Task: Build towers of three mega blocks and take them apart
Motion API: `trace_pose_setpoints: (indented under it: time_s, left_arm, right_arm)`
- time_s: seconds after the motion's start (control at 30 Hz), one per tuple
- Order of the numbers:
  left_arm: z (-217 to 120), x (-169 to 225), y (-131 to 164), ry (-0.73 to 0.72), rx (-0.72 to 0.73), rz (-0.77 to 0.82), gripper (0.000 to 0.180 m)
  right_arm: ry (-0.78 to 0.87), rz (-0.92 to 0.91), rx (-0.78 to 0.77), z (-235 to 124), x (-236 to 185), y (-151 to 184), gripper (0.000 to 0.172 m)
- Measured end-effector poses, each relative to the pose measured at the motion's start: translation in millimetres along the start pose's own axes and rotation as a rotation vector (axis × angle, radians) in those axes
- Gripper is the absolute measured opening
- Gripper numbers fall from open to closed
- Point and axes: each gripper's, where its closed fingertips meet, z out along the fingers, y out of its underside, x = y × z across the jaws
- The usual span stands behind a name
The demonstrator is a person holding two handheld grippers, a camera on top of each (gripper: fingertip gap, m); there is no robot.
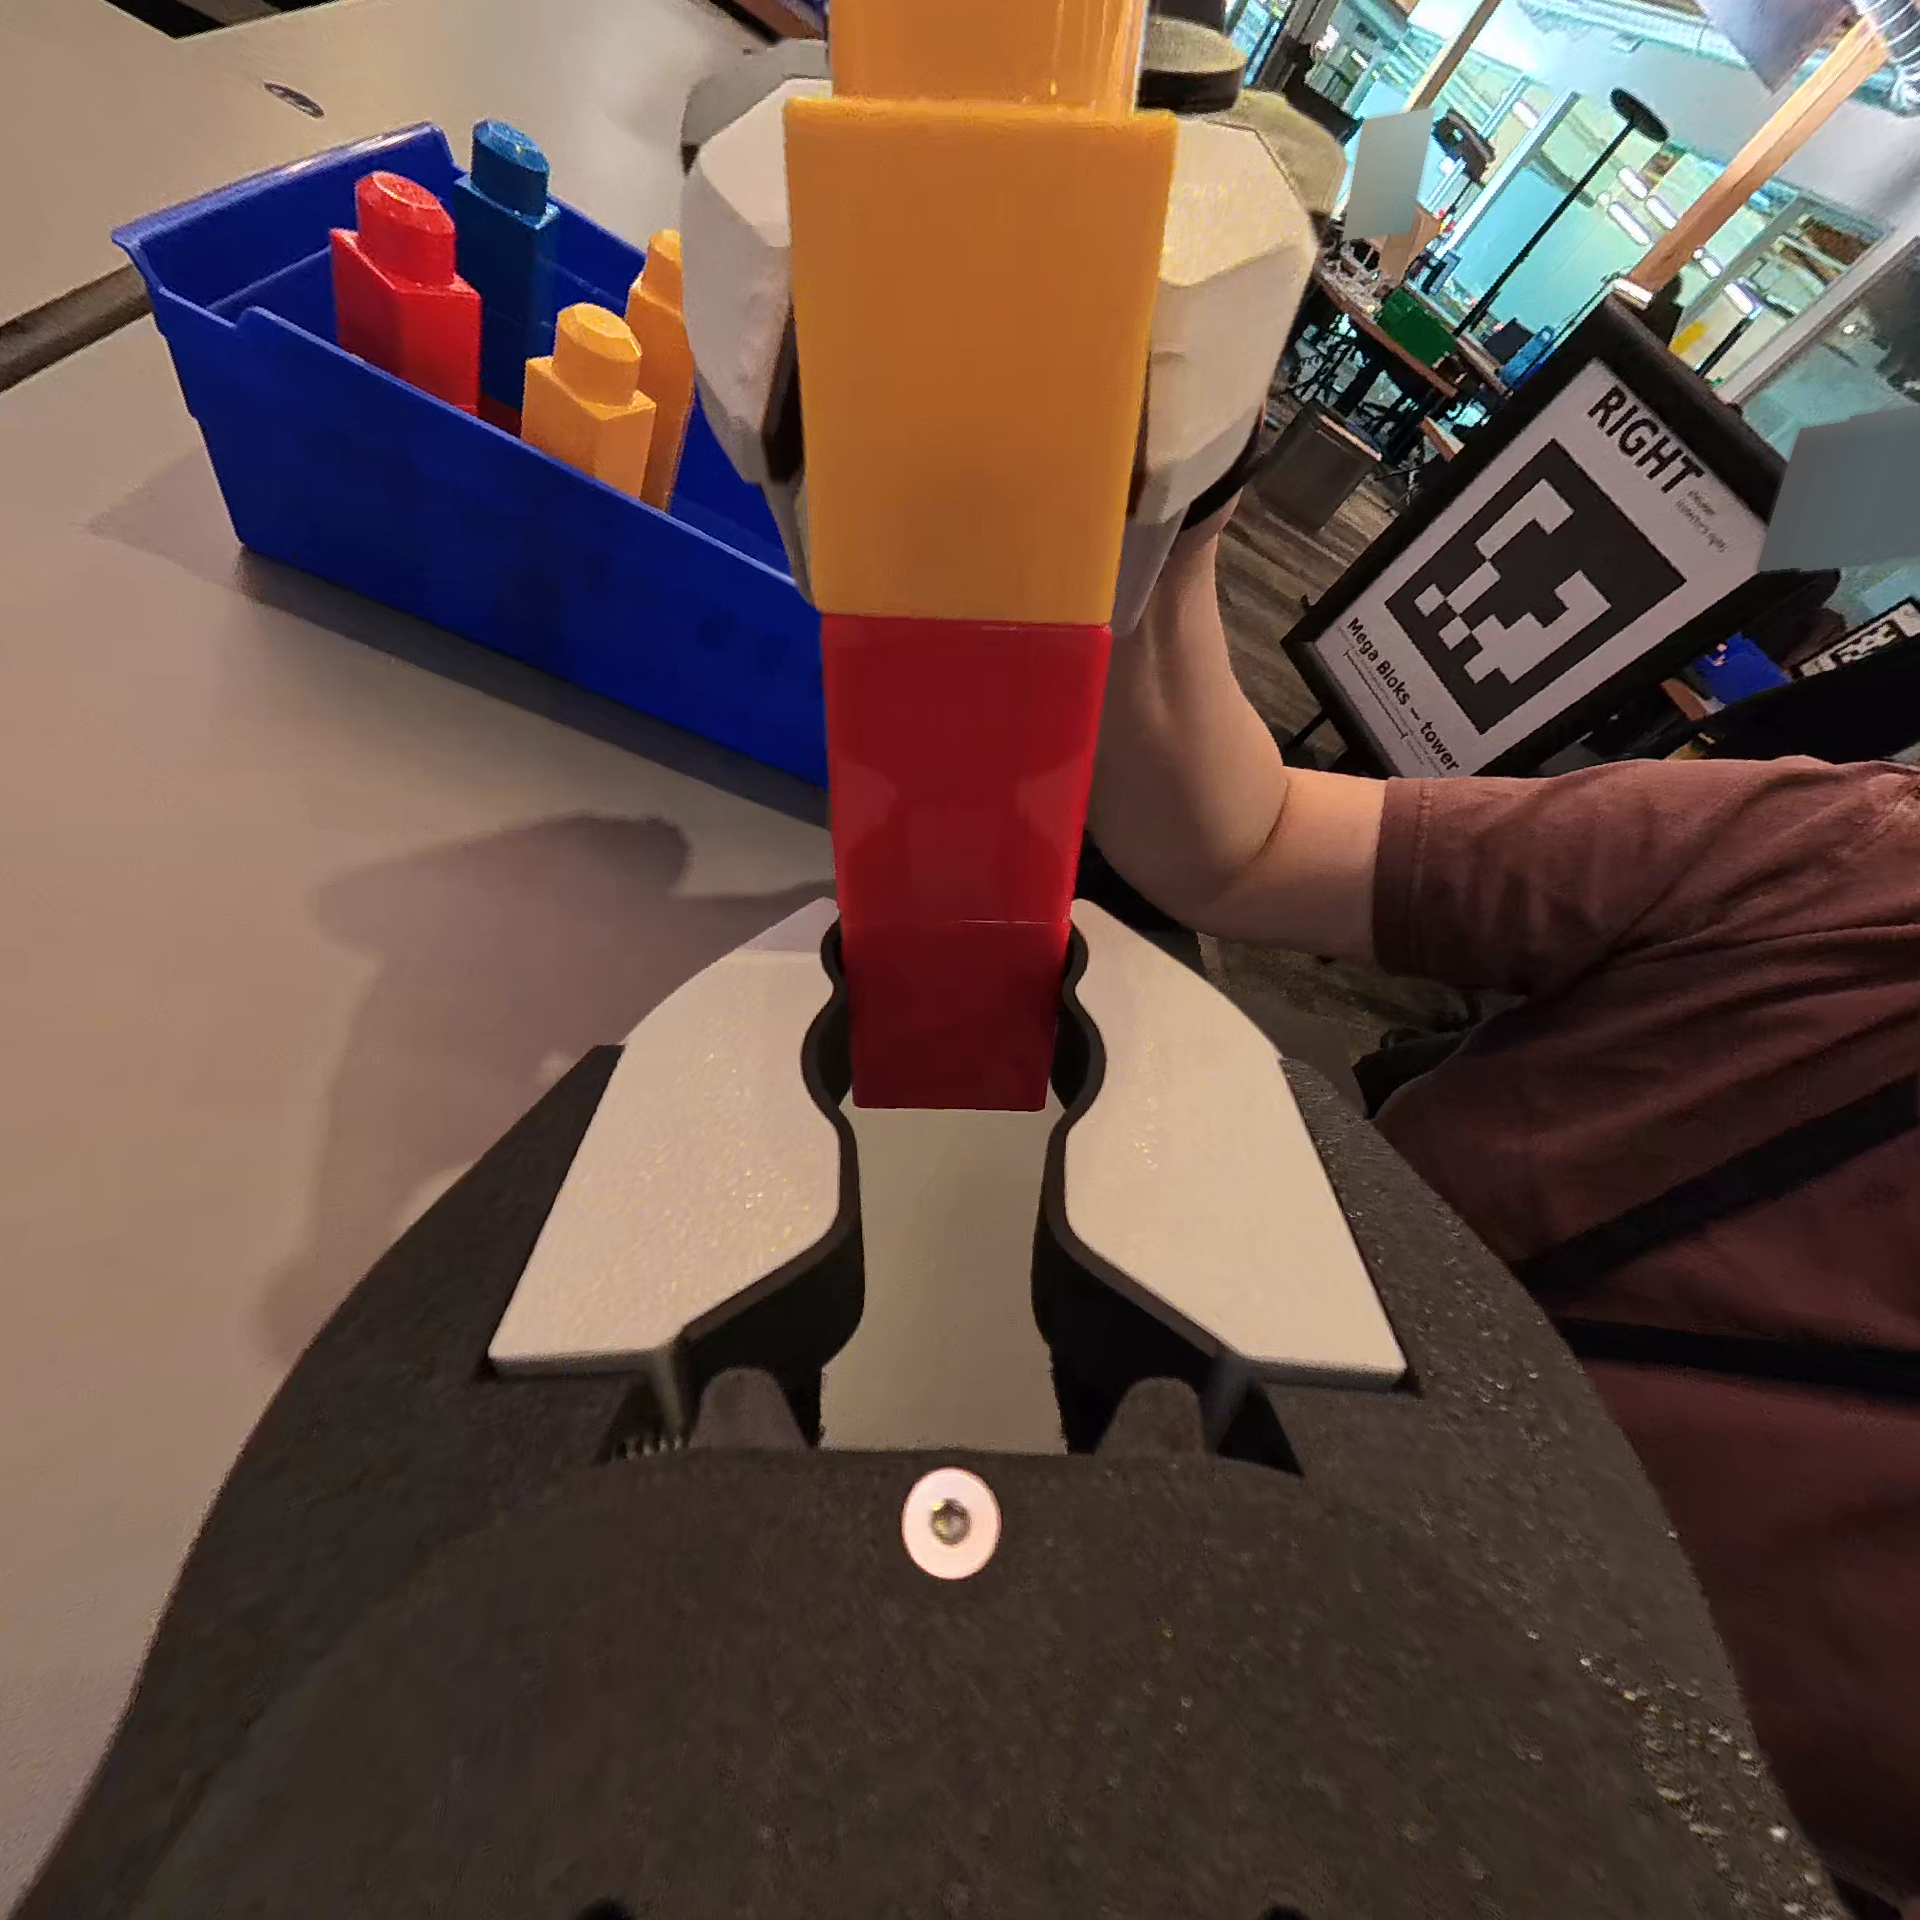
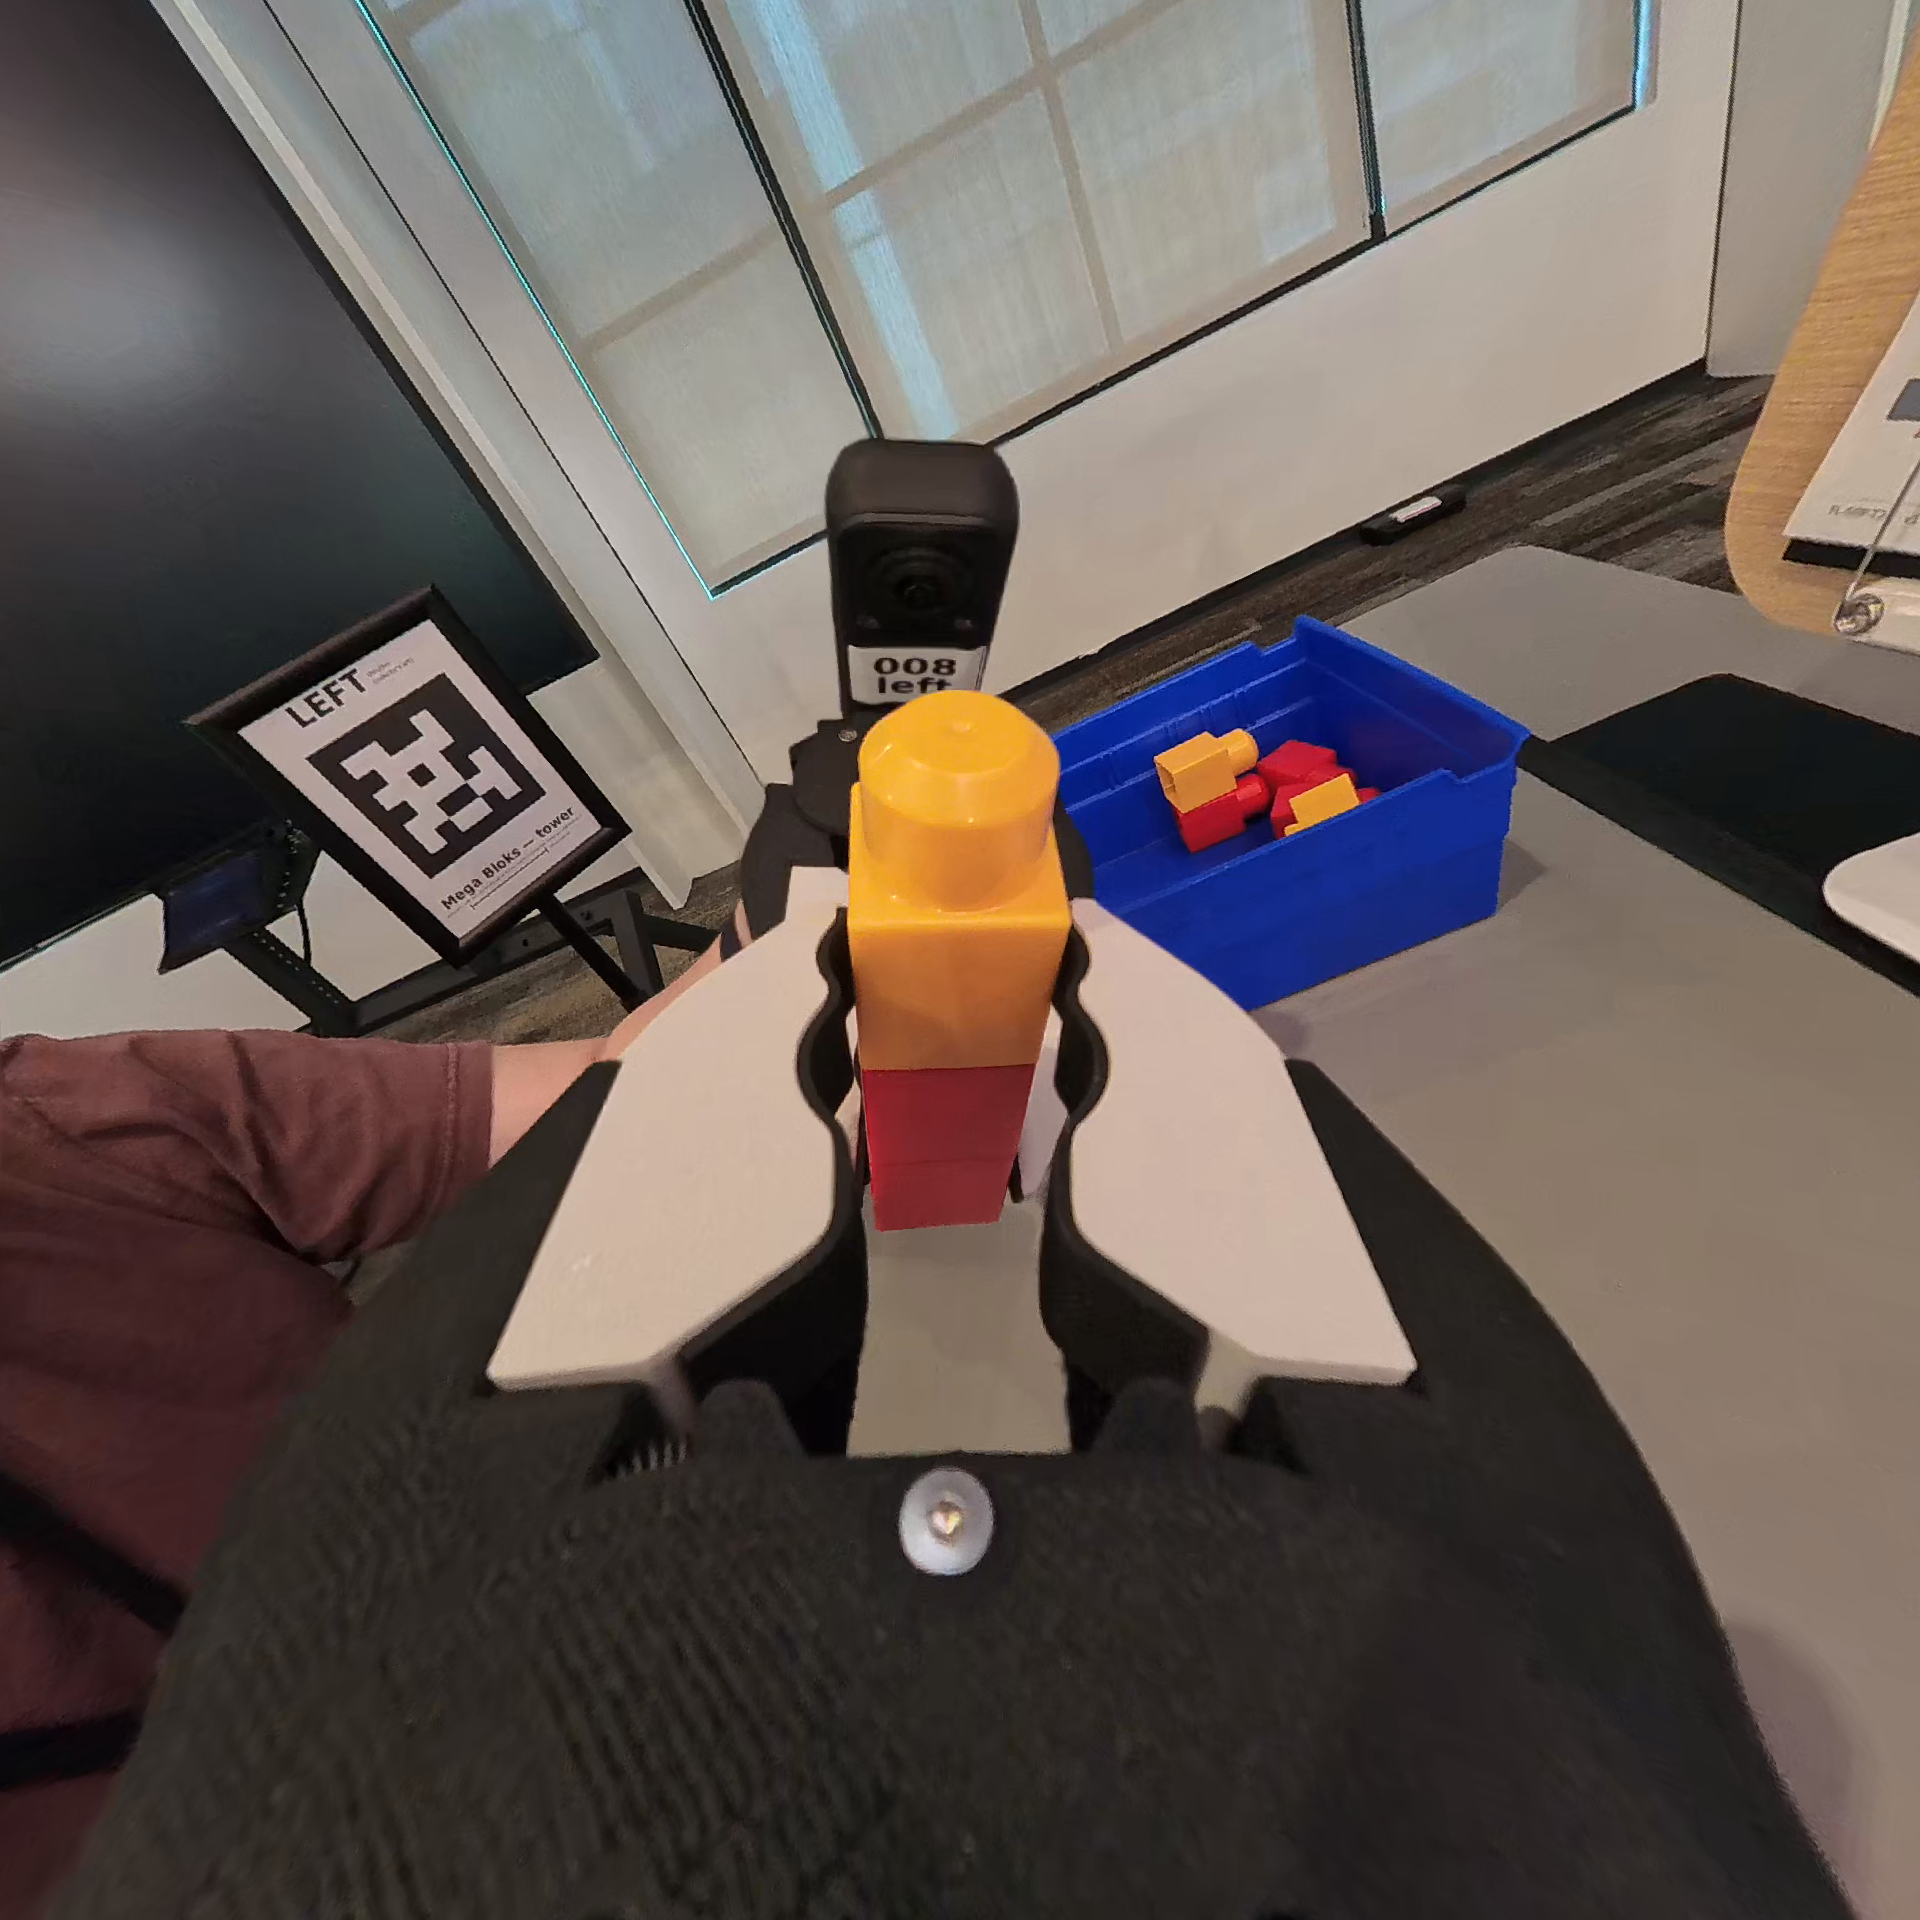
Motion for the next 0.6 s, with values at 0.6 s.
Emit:
trace_pose_setpoints:
  time_s: [0.6]
  left_arm:
    - [-34, 7, -24, -0.105, 0.115, 0.128, 0.050]
  right_arm:
    - [-0.011, -0.154, -0.035, 14, -17, 7, 0.035]
